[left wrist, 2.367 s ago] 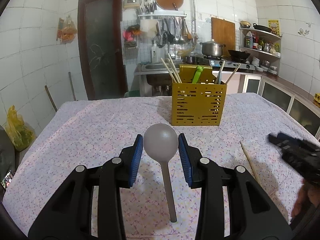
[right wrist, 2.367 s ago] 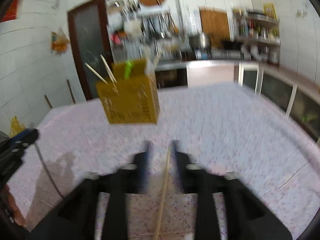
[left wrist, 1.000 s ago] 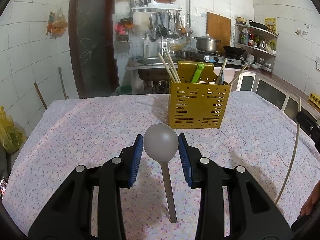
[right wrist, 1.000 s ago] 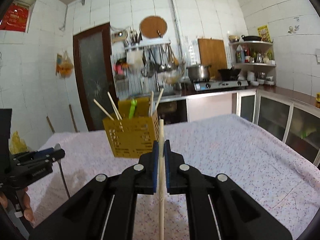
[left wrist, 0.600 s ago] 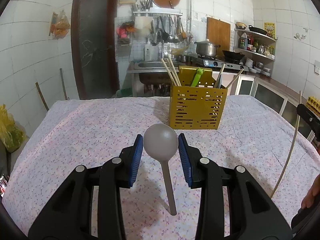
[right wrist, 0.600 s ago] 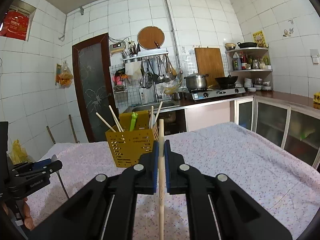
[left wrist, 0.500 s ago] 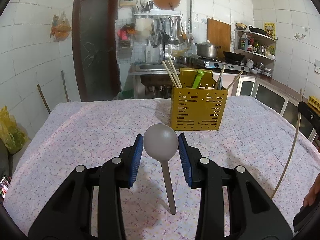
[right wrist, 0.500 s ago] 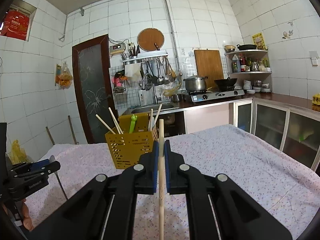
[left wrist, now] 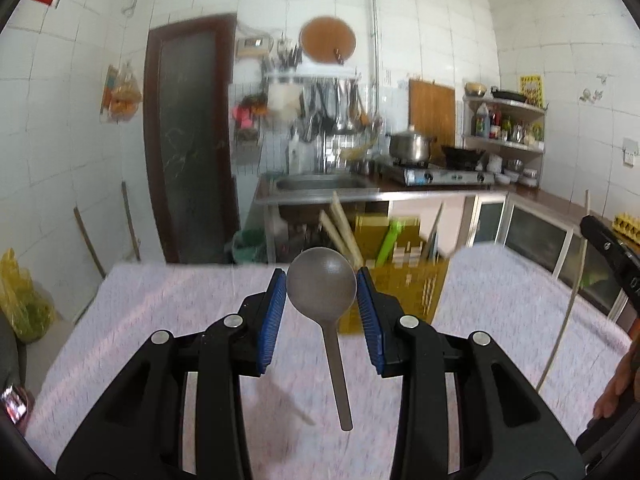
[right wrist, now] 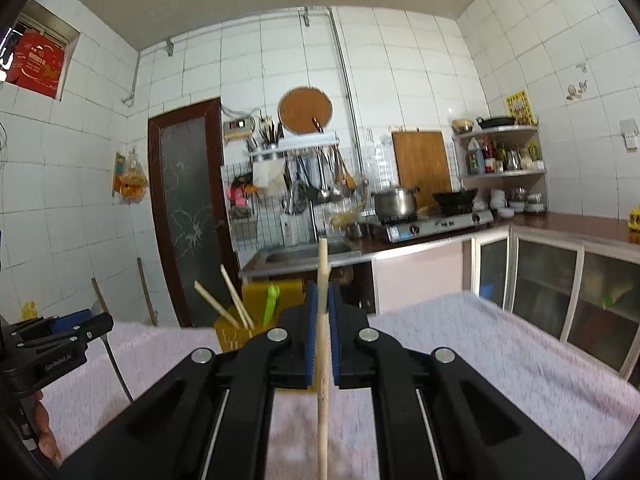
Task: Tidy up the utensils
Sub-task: 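Lower the spoon into the holder with the left tool while the right tool lowers its chopstick in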
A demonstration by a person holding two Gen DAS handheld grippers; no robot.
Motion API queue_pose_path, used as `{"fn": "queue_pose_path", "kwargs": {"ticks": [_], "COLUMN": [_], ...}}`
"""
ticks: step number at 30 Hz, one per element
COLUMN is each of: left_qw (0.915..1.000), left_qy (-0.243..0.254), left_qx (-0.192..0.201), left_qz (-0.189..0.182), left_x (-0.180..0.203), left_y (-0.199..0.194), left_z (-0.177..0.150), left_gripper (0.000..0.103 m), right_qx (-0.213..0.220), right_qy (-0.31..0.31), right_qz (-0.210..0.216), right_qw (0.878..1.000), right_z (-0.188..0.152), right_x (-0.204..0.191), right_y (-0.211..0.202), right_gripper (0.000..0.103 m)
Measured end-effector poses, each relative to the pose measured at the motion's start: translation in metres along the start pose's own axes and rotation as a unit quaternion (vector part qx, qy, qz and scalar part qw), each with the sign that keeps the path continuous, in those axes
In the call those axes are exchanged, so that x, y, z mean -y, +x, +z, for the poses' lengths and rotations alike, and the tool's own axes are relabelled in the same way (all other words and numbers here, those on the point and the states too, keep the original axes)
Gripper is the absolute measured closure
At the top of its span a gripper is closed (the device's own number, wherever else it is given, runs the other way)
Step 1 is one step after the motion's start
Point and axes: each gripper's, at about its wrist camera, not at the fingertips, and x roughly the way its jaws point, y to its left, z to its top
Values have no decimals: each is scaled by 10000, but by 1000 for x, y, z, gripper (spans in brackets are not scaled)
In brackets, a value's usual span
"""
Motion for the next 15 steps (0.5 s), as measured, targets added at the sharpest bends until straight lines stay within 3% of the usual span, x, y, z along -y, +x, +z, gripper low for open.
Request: {"fn": "queue_pose_path", "kwargs": {"ticks": [8, 15], "left_qw": [9971, 9953], "left_qy": [-11, -141], "left_qx": [755, 914], "left_qz": [-120, -292], "left_x": [15, 23], "left_y": [30, 84], "left_z": [80, 113], "left_gripper": [68, 68], "right_qx": [645, 974], "right_qy": [292, 331], "right_qz": [157, 144], "right_qw": [9974, 9946], "right_z": [53, 63], "right_x": [-16, -36], "right_y": [57, 123], "right_gripper": [97, 97]}}
